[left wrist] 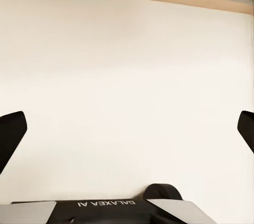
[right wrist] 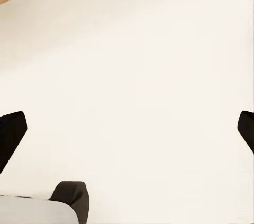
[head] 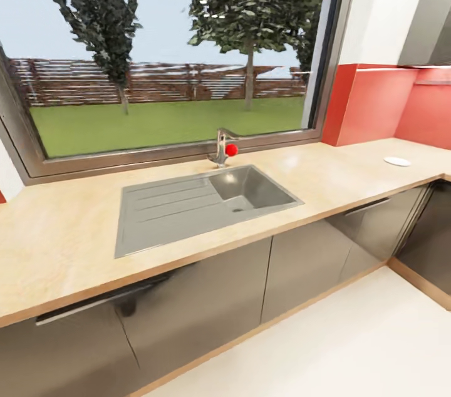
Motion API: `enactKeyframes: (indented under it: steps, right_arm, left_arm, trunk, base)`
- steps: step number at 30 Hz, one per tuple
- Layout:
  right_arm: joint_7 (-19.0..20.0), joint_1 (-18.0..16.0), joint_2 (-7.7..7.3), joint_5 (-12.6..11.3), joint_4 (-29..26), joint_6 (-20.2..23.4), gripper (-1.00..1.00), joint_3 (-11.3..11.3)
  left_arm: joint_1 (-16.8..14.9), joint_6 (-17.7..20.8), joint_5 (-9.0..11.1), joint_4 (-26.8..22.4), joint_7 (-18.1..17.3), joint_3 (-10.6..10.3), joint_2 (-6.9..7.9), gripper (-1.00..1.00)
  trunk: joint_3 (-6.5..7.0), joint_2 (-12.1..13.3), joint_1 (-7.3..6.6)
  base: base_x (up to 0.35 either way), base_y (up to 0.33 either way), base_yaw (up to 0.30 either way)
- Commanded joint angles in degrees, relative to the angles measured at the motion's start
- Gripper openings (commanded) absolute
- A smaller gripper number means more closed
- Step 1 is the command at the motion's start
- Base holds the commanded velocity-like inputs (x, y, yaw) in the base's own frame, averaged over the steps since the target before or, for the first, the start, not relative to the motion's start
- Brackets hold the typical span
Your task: Set up a coffee station on the kitchen countertop: keep the coffee maker on the countertop, move the bottle of coffee from the kitchen shelf to the counter next to the coffee maker, place a paper coffee filter on top of the coffee maker, put the saucer next to the coffee maker with the coffee cup on the saucer, and place the electric kettle next to the coffee maker.
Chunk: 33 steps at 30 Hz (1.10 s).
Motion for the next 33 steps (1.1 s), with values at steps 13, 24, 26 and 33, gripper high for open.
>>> enactKeyframes:
  steps: [13,24,26,33]
  right_arm:
    - [0.00,-0.07,0.07,0.44,0.12,-0.20,1.00,-0.35]
    - [-2.99,-0.07,5.34,4.82,2.61,-0.58,1.00,-0.04]
    - [-5.37,-0.07,6.32,8.84,2.91,-0.62,1.00,-0.02]
    - [-8.43,-0.05,7.19,14.84,3.19,-0.59,1.00,0.00]
  left_arm:
    - [-0.03,-0.40,0.29,0.06,0.19,-0.48,0.02,1.00]
    - [-0.03,-0.40,0.28,0.06,3.31,-0.48,-0.12,1.00]
    - [-0.03,-0.40,0.29,0.06,3.39,-0.51,-0.14,1.00]
    - [-0.03,-0.40,0.29,0.06,3.47,-0.49,-0.15,1.00]
  trunk:
    - [0.20,-0.03,0.02]
    - [0.46,-0.03,0.02]
    - [0.48,-0.03,0.02]
    - [0.51,-0.03,0.02]
  base:
    - [0.227,-0.260,-0.274]
    - [0.136,-0.287,-0.255]
    - [0.125,-0.307,-0.107]
    - [0.124,-0.313,-0.119]
